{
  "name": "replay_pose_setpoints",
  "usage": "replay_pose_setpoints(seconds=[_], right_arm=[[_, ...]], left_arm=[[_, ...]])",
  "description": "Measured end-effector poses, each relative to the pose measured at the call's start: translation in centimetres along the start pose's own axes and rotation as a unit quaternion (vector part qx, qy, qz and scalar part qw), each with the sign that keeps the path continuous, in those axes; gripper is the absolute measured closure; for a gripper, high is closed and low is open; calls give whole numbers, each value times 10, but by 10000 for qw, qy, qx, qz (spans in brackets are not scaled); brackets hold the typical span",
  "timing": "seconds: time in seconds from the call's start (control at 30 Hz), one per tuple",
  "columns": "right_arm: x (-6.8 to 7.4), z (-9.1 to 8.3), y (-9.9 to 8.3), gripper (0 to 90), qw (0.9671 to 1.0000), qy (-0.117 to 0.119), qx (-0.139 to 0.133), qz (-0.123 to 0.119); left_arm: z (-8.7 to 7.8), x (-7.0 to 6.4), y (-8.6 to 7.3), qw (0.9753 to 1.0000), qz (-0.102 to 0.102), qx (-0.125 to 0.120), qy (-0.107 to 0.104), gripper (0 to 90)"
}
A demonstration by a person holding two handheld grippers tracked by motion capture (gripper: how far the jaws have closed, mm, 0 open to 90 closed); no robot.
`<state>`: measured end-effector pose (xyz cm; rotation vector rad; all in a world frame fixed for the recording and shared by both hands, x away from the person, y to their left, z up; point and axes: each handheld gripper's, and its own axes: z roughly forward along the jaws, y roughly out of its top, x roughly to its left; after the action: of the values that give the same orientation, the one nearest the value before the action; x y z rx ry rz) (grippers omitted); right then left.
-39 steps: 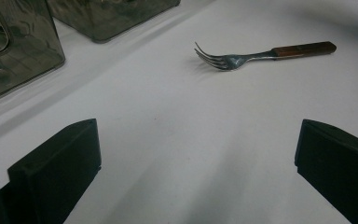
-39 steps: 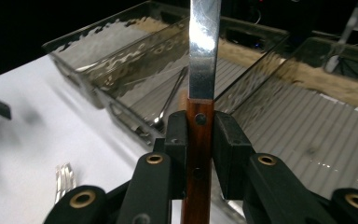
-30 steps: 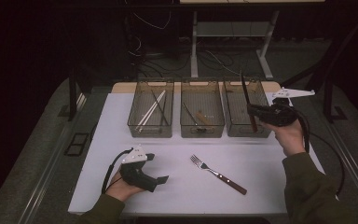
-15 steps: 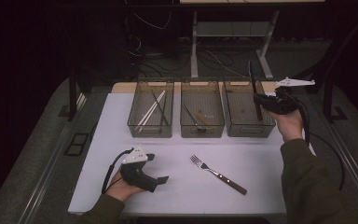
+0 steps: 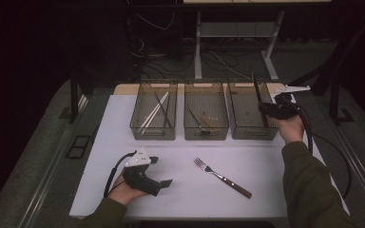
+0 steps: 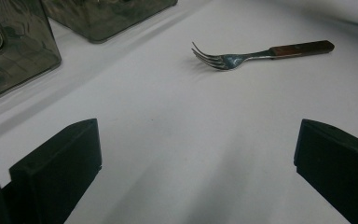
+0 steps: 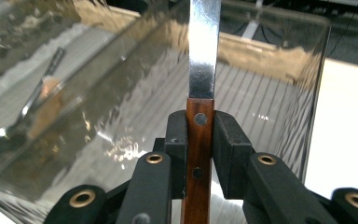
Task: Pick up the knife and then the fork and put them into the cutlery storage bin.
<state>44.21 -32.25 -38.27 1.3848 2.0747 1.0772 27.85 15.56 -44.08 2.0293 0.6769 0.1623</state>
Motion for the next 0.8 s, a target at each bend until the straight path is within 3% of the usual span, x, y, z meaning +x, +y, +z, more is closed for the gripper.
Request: replay_pose_setpoints(seconds=[0.27, 0.43, 0.6, 0.8], right_arm=[[-4, 8, -15, 771, 9997, -15, 250, 79], [0, 10, -14, 735, 9991, 13, 423, -70], [3, 6, -12, 629, 9997, -5, 224, -66], [8, -6, -9, 558, 9996, 283, 60, 32]], left_arm=[[1, 0, 0, 10000, -1, -4, 4, 0], [1, 0, 0, 10000, -4, 2, 4, 0], [1, -1, 0, 10000, -7, 2, 1, 0], [1, -1, 0, 10000, -8, 4, -5, 0]])
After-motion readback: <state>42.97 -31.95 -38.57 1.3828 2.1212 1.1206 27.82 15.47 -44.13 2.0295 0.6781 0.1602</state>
